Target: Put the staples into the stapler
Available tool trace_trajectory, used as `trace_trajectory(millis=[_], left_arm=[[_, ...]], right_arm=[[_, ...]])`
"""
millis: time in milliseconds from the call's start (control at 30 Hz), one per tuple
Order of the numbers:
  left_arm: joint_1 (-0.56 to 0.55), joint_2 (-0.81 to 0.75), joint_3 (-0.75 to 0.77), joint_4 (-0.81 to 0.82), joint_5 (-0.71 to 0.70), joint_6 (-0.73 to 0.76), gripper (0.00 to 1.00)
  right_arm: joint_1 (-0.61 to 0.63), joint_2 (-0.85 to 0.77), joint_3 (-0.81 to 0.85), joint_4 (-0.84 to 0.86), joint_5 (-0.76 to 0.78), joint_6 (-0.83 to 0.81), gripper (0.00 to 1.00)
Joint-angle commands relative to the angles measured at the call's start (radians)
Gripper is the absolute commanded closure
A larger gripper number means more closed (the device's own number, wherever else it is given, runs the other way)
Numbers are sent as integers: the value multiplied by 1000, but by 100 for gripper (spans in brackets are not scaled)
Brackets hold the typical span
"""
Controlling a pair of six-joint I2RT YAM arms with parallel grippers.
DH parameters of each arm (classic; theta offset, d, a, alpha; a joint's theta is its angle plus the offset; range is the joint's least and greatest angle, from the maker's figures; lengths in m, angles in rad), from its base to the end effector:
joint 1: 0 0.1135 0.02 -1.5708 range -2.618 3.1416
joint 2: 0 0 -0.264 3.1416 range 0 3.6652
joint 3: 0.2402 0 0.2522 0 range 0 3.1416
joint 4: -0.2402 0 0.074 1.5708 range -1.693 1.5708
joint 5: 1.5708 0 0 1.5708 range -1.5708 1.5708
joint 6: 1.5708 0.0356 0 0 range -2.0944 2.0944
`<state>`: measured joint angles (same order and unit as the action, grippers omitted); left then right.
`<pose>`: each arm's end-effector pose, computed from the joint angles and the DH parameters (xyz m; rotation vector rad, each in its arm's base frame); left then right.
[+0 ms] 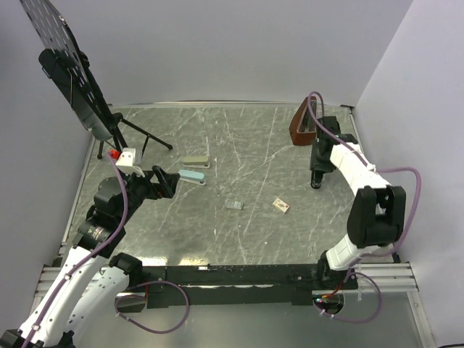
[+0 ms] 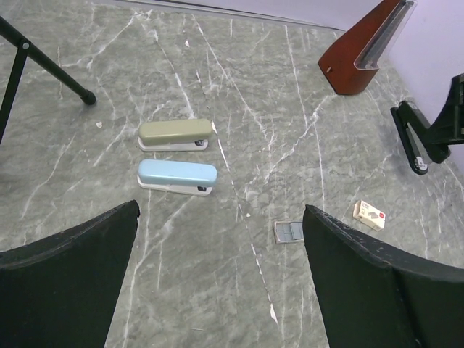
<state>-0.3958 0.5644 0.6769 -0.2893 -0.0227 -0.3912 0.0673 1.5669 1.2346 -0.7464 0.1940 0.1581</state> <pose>0.1309 -0.0538 0.3226 -0.0128 1.7803 -0.5528 0.3213 0.0148 0.2583 0.1833 2.6207 -0.1798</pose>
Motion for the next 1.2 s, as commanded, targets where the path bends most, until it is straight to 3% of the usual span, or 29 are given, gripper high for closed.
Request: trace_trajectory(millis=[0,133,233,267,367,467,700,967,1167], left_arm=[[5,-15,-2,45,12,14,1],[5,-12,-4,47,13,14,1],[5,-11,-2,47,12,14,1],[5,-9,-2,47,13,15,1],[5,-6,-4,48,14,15,1],[5,0,-4,50,15,17,1],[6,15,1,44,27,23,1],[12,22,4,39,26,26,1],[15,22,3,42,26,29,1]], right_arm=[[-63,73,16,113,-18,-22,94],[-122,140,37,136,-34,-28,93],[-132,160,46,140,-25,-23,78],[-132,157,48,137,-25,-23,62],[-126,104,22,157,-53,-22,40],[-77,6,-27,224,-103,-46,30],[258,-189,-216,560,-303,-278,18],[526,43,-87,742,-534,-296,9],[594,286,124,708,-646,-292,9]])
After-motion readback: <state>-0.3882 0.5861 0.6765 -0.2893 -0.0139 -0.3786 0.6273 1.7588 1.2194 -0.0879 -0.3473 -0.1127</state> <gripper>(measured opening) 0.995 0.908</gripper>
